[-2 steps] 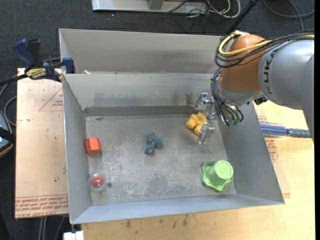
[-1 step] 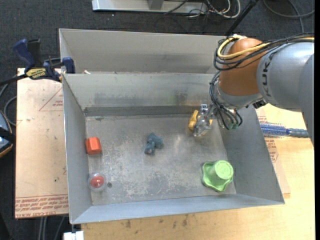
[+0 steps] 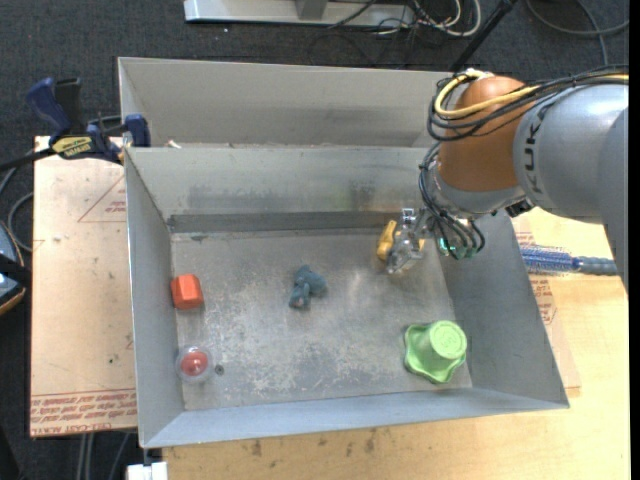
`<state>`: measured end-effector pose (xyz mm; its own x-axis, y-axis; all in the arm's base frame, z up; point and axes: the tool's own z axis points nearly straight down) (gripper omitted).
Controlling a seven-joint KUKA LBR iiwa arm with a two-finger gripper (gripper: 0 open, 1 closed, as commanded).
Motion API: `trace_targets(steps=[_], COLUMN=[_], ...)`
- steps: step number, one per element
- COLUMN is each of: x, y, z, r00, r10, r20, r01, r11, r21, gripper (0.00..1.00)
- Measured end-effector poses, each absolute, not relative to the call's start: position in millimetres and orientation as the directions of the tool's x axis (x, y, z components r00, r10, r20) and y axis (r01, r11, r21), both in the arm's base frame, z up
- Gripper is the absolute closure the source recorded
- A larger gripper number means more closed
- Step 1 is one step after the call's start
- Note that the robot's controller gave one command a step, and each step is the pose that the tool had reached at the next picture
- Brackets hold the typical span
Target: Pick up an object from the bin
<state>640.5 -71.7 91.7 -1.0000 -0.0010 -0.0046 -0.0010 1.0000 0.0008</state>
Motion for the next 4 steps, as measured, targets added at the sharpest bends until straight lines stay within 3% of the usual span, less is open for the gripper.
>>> trace_targets(steps=[1,2,3,4], x=[659.2,648.4,640.8,641.8], y=[-44.2,-53.3,-110.1,-109.7], z=[148.4,83.1,75.3,76.8], r00=[-0.955,-0.950,-1.000,-1.000], r10=[0.296,0.312,-0.025,-0.027], r20=[-0.007,-0.008,-0.011,-0.014], r01=[0.296,0.312,-0.025,-0.027], r11=[0.955,0.950,1.000,1.000], r21=[0.004,0.003,0.001,0.000], gripper=[0.00,0.00,0.00,1.00])
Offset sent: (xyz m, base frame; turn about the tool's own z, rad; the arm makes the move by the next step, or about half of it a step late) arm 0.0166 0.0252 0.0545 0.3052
